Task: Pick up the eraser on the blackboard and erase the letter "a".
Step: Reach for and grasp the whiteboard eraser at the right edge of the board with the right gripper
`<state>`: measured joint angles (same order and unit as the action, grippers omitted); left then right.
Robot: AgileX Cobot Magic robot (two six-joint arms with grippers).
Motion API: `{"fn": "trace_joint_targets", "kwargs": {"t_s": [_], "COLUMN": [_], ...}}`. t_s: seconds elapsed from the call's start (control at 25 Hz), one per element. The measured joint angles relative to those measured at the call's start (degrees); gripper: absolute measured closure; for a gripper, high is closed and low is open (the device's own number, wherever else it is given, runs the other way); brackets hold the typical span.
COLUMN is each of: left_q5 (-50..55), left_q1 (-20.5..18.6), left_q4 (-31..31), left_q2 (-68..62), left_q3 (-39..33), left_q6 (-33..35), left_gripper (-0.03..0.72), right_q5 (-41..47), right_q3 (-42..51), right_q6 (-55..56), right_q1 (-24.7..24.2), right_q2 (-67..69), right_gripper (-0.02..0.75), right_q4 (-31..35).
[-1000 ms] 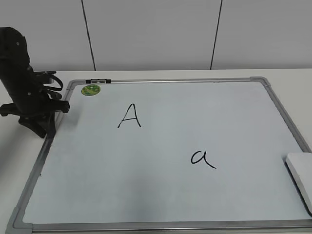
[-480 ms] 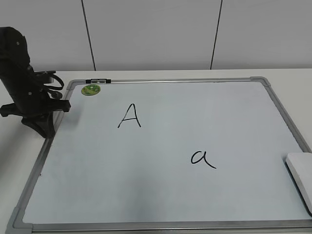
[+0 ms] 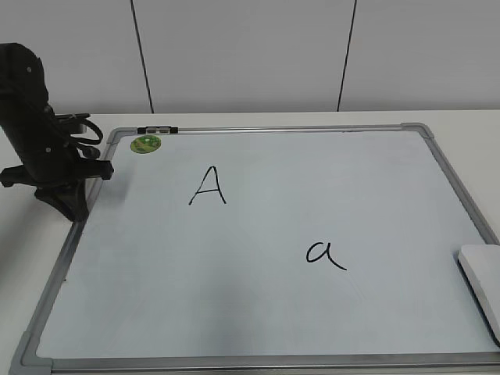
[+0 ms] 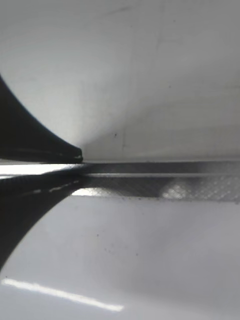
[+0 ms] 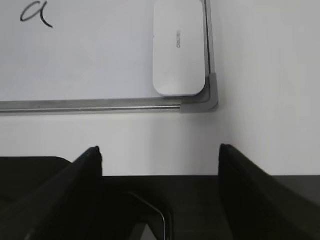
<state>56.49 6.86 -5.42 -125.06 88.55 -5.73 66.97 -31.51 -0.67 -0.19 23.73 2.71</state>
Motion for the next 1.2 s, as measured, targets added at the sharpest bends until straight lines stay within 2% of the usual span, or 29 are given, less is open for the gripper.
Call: {"fn": "trace_joint_targets", "kwargs": {"t_s": [0.48,0.64,0.8,1.2], "left_q5": [0.0,0.0,0.0,0.1], "left_q1": [0.0,0.0,0.0,0.0], "left_q4": [0.4,0.5,0.5,0.6], "left_q2": [0.0,0.0,0.0,0.0], "left_q3": [0.0,0.0,0.0,0.0], "left_q6": [0.0,0.0,0.0,0.0], "left_gripper": [0.652,0.65,0.65,0.662], "right_q5": [-2.3,-4.4,-8.8,-13.2], "right_q3": [-9.0,-13.3,-15.1,-15.2], "right_q6": [-0.2,-0.3,-0.3,-0.4], "right_q1": [0.0,0.0,0.0,0.0], "right_q2": [34.4,43.9,49.1,53.5], "right_gripper": [0.201,0.141,0.102,0.099], "right_q4": [-1.9,-2.0,-2.0,-3.3]}}
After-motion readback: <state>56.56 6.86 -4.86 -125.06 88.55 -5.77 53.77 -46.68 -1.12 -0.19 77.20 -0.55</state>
